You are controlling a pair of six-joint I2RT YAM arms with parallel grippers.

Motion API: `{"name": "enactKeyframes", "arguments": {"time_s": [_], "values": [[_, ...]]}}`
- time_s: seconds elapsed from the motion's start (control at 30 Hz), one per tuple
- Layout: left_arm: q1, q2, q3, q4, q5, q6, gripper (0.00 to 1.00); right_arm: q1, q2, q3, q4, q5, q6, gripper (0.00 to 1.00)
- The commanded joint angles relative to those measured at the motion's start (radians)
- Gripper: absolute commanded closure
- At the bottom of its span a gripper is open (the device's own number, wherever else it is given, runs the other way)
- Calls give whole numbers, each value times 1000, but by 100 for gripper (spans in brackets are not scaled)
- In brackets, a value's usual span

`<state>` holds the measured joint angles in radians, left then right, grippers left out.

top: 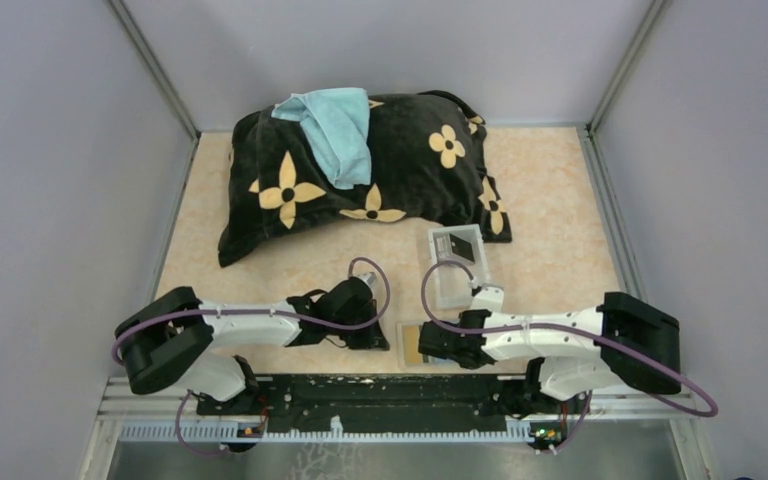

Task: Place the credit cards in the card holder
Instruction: Move the card holder to the center of the board.

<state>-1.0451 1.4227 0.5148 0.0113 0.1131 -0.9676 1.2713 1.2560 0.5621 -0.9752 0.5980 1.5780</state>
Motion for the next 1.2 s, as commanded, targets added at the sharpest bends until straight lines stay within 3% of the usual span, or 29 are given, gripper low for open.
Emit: {"name": "enactKeyframes", "arguments": {"time_s": [0.0, 0.4, 0.7, 1.17], "values": [[-22, 34, -66, -87, -23, 11, 100, 4, 68, 28, 160, -70, -41, 100], [-23, -35, -99, -146, -81, -21, 100, 40, 252, 172, 226, -98, -125, 100], [-15, -97, -56, -318, -245, -37, 99, 41, 311, 248, 253, -107, -171, 100], [40, -157, -41, -474, -388, -65, 99, 36, 438, 397, 266, -75, -269, 100]]}}
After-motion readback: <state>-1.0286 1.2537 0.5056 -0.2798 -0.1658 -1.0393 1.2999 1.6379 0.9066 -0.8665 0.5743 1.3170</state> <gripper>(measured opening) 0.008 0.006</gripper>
